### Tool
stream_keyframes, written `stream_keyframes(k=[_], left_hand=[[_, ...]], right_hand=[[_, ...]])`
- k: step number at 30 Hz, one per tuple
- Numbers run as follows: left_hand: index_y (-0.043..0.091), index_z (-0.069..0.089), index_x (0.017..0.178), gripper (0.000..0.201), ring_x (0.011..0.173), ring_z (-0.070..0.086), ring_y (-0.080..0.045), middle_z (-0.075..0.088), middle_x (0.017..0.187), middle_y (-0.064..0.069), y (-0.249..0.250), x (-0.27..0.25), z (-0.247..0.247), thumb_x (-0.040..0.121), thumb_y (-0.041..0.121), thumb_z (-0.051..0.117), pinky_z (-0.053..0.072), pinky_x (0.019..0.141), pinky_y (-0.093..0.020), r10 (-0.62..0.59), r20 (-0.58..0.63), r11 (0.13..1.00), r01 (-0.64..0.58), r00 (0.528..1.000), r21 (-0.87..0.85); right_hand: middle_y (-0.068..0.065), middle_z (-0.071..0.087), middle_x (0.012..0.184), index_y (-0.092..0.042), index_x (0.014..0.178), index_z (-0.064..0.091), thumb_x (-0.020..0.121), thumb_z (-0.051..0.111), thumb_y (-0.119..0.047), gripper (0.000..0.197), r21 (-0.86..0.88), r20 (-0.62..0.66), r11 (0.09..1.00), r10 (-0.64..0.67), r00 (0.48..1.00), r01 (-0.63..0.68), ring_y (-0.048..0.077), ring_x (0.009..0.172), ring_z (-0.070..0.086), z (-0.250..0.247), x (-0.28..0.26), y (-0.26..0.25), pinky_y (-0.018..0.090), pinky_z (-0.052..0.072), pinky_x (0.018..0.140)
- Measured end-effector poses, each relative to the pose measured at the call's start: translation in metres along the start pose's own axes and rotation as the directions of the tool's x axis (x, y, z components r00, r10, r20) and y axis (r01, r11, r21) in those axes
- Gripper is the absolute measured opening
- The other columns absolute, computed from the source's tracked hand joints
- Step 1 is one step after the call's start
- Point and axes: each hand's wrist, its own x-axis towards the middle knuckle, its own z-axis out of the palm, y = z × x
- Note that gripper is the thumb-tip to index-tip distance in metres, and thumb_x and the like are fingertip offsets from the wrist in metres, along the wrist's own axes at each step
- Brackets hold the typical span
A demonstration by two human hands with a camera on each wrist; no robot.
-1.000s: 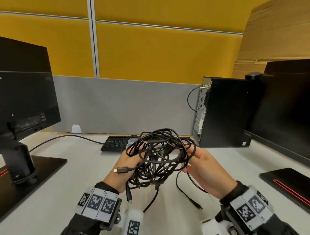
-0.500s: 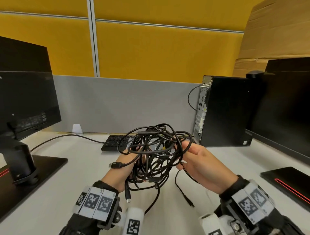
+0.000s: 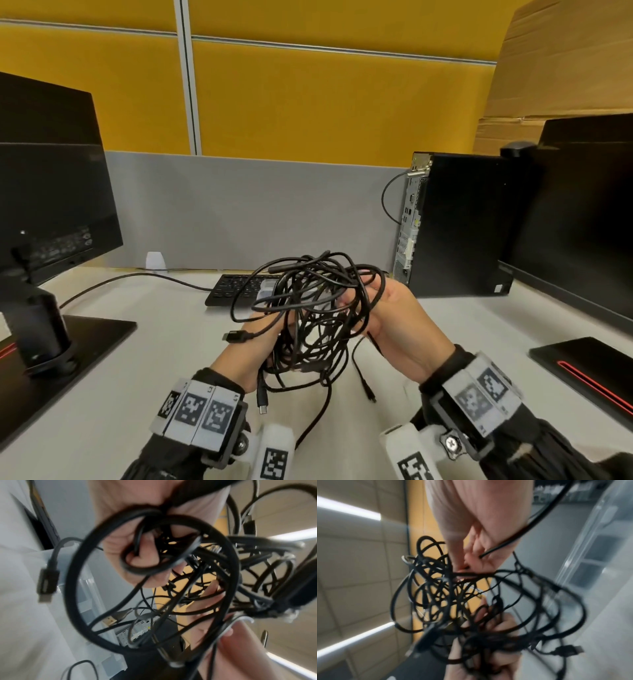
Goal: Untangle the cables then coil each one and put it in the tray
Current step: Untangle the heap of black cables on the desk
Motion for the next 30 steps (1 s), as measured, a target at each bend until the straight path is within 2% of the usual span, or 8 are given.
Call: stream_keyframes(k=[5, 8, 13, 16, 20, 24, 28, 30], left_hand=[[0.014, 0.06, 0.071, 0.025, 0.044, 0.058, -0.007, 0.061, 0.048, 0.005, 0.004, 0.002, -0.008, 0.092, 0.026, 0.052, 0.045, 0.06, -0.028, 0.022, -0.044, 0.996, -0.026, 0.999, -0.091], [0.013, 0.058, 0.068, 0.028, 0.039, 0.055, -0.006, 0.059, 0.046, 0.006, 0.002, 0.005, -0.008, 0.093, 0.023, 0.051, 0.047, 0.049, -0.022, 0.026, -0.055, 0.994, -0.032, 0.998, -0.108], [0.013, 0.058, 0.072, 0.025, 0.04, 0.055, -0.005, 0.059, 0.046, 0.007, 0.0, 0.01, -0.009, 0.093, 0.025, 0.051, 0.046, 0.055, -0.025, 0.007, -0.069, 0.986, -0.019, 0.998, -0.168], [0.014, 0.059, 0.075, 0.024, 0.039, 0.055, -0.004, 0.058, 0.045, 0.007, -0.002, 0.011, -0.009, 0.093, 0.027, 0.051, 0.047, 0.047, -0.02, 0.004, -0.06, 0.986, -0.014, 0.998, -0.164], [0.015, 0.057, 0.075, 0.024, 0.048, 0.053, -0.011, 0.056, 0.055, 0.002, -0.004, 0.012, -0.01, 0.09, 0.034, 0.054, 0.045, 0.048, -0.023, -0.043, -0.019, 0.995, 0.041, 0.999, -0.089], [0.016, 0.046, 0.066, 0.034, 0.035, 0.032, -0.008, 0.037, 0.051, 0.001, -0.008, 0.021, -0.017, 0.092, 0.037, 0.053, 0.031, 0.033, -0.016, -0.152, 0.086, 0.988, 0.154, 0.985, -0.021], [0.016, 0.045, 0.062, 0.037, 0.035, 0.032, -0.008, 0.039, 0.046, 0.004, -0.008, 0.02, -0.017, 0.091, 0.038, 0.053, 0.031, 0.035, -0.017, -0.182, 0.12, 0.982, 0.176, 0.976, 0.062], [0.016, 0.051, 0.069, 0.033, 0.037, 0.044, -0.008, 0.048, 0.046, 0.004, -0.007, 0.017, -0.015, 0.09, 0.041, 0.054, 0.041, 0.04, -0.019, -0.171, 0.102, 0.979, 0.157, 0.98, 0.132]], right_hand=[[-0.002, 0.067, 0.111, -0.018, 0.115, 0.056, 0.084, 0.066, -0.009, 0.034, -0.436, 0.003, 0.9, -0.016, 1.0, 0.016, 0.012, 0.099, 0.065, -0.022, -0.012, 0.007, 0.027, 0.053, 0.084], [-0.007, 0.068, 0.098, -0.022, 0.103, 0.062, 0.083, 0.068, -0.023, 0.021, -0.651, 0.03, 0.759, 0.019, 0.999, 0.005, 0.01, 0.083, 0.066, -0.032, -0.02, 0.014, 0.027, 0.052, 0.076], [0.003, 0.068, 0.073, -0.015, 0.099, 0.065, 0.089, 0.061, -0.019, 0.011, -0.578, 0.137, 0.811, 0.212, 0.968, -0.096, 0.014, 0.052, 0.053, -0.032, -0.023, 0.01, 0.02, 0.046, 0.056], [0.0, 0.059, 0.062, -0.014, 0.097, 0.067, 0.092, 0.057, -0.017, 0.012, -0.547, 0.097, 0.835, 0.127, 0.987, -0.053, 0.007, 0.044, 0.037, -0.025, -0.019, 0.007, 0.014, 0.032, 0.045], [-0.004, 0.053, 0.057, -0.011, 0.097, 0.07, 0.092, 0.056, -0.013, 0.016, -0.557, 0.077, 0.821, -0.1, 0.992, 0.126, 0.0, 0.045, 0.039, -0.013, -0.005, 0.006, 0.009, 0.032, 0.049], [-0.008, 0.055, 0.057, -0.005, 0.084, 0.066, 0.091, 0.058, -0.009, 0.012, -0.572, -0.01, 0.778, -0.324, 0.946, 0.261, 0.0, 0.052, 0.047, -0.004, 0.004, 0.009, 0.011, 0.039, 0.057], [0.016, 0.065, 0.076, 0.0, 0.089, 0.063, 0.091, 0.056, -0.007, 0.01, -0.611, -0.016, 0.755, -0.311, 0.95, 0.237, 0.017, 0.064, 0.056, -0.01, 0.01, 0.012, 0.033, 0.048, 0.067], [0.004, 0.067, 0.073, -0.005, 0.093, 0.067, 0.092, 0.056, -0.009, 0.011, -0.554, -0.016, 0.812, -0.229, 0.973, 0.181, 0.004, 0.062, 0.059, -0.012, 0.009, 0.011, 0.017, 0.048, 0.062]])
